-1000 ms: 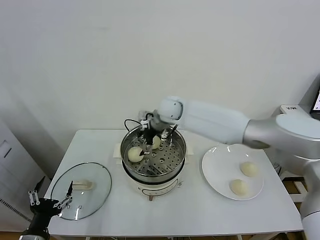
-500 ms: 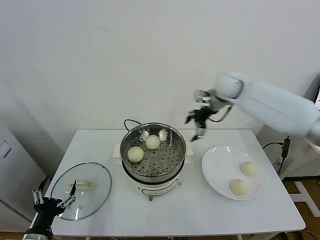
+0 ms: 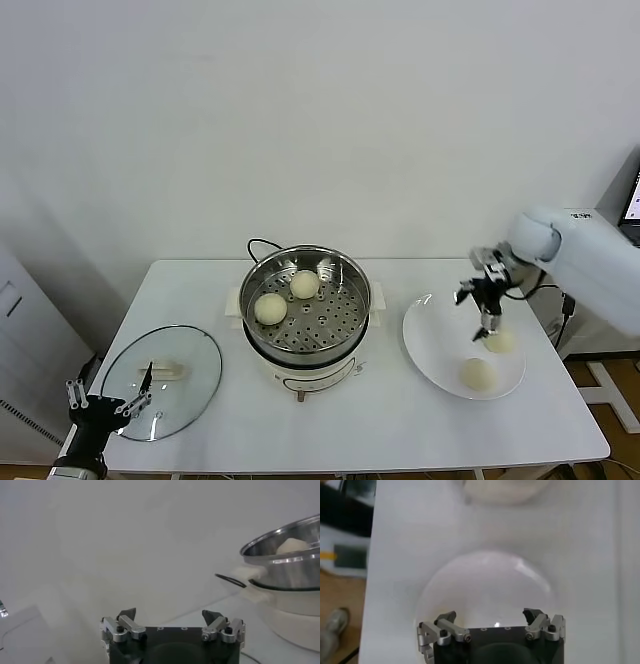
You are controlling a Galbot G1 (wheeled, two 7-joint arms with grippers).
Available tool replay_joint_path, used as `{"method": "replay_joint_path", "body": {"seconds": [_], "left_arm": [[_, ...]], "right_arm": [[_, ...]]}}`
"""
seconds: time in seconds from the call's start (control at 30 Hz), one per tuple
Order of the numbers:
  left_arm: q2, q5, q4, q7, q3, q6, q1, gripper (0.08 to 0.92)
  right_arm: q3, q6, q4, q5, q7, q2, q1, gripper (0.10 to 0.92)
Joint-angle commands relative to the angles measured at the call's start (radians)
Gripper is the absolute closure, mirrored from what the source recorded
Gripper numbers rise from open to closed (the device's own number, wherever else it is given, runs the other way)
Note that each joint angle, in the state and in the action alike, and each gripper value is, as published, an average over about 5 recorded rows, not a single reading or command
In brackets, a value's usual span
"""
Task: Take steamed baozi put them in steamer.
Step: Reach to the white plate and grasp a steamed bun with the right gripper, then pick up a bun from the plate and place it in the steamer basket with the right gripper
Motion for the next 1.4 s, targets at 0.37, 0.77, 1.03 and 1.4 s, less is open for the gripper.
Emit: {"method": "replay_joint_path", "body": {"seconds": [0.37,0.77,1.03,1.4], "left_arm": [[-0.002,0.001,0.002,-0.001,-0.014,0.0,0.011,0.177],[-0.002,0.0,-0.003,-0.001,-0.016,-0.002,0.014,0.177],[-0.003,-0.004,-0.004,-0.001,-0.02,-0.011,0.024,0.177],[-0.017,-0.005,-0.005,0.0,-0.012,-0.016,0.016,0.177]], "right_arm": [[0.101,0.05,-0.038,-0.125,-0.014,0.005,-0.221,0.203],[0.103,0.056,-0.047,-0.179,0.018,0.033,-0.218,0.307],[0.077,0.053,-0.026,-0.156,0.022,0.032,-0.161,0.541],[-0.119,0.064,-0.027,0.134,0.014,0.165,0.32,0.76]]}}
